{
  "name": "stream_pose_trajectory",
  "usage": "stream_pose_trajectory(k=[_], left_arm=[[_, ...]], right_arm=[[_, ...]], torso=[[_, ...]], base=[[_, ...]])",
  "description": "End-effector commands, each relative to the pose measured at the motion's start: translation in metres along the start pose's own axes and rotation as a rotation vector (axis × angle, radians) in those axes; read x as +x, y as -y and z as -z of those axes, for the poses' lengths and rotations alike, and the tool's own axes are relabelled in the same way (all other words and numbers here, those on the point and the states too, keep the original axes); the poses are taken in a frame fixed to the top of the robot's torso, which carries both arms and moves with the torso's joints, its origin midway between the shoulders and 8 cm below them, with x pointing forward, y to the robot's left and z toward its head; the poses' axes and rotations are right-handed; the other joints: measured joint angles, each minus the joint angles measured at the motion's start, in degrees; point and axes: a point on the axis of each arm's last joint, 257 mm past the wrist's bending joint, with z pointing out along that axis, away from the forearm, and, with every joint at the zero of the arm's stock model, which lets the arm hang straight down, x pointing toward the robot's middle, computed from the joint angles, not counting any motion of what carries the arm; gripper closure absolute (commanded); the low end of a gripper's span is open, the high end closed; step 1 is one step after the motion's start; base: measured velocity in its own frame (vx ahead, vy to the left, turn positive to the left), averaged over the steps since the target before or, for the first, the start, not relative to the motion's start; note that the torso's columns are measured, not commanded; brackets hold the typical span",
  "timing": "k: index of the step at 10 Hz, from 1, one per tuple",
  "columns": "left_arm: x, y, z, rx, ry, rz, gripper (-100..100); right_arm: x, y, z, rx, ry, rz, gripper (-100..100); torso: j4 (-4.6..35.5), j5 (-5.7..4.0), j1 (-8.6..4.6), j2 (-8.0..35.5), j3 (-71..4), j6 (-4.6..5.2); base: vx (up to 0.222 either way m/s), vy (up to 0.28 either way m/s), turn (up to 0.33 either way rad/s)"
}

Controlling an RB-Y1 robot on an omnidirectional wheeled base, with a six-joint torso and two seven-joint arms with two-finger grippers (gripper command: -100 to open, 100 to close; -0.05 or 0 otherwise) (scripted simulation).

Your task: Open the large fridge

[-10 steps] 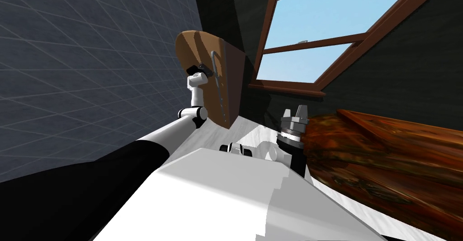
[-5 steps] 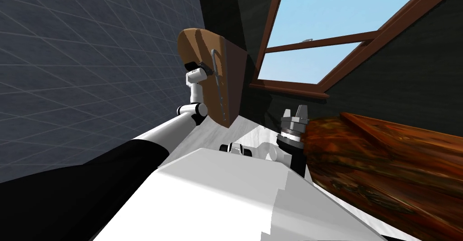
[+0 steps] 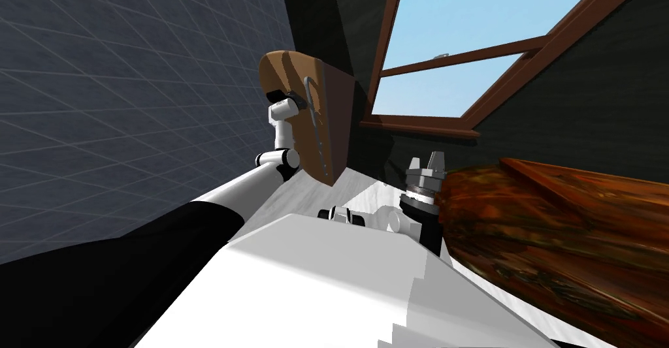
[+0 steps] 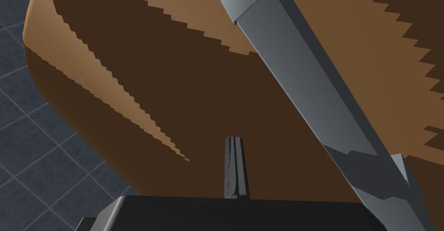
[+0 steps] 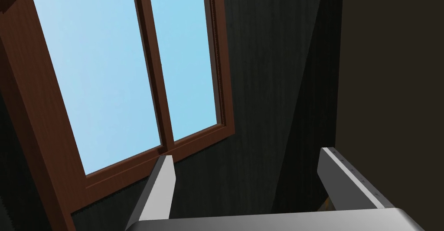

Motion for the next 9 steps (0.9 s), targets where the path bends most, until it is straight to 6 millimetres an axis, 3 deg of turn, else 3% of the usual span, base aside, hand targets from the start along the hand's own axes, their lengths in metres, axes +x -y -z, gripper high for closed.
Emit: stream_pose_trajectory(k=[1, 5, 9], left_arm=[[0.015, -0.016, 0.0, -0.032, -0.026, 0.009, 100], [0.045, -0.051, 0.002, -0.1, -0.081, 0.029, 100], [0.066, -0.073, 0.005, -0.145, -0.118, 0.042, 100]], right_arm=[[0.0, 0.0, 0.0, 0.0, 0.0, 0.0, 0], [0.0, 0.0, 0.0, 0.0, 0.0, 0.0, 0], [0.0, 0.0, 0.0, 0.0, 0.0, 0.0, 0]], torso=[[0.0, 0.14, 0.36, 0.0, 0.0, -0.07], [0.0, -0.15, -0.56, -0.1, -0.1, 0.01], [-0.1, -0.02, -0.13, -0.4, -0.2, -0.03]], base=[[-0.14, 0.282, -0.044], [-0.186, 0.321, -0.057], [-0.165, 0.293, -0.058]])
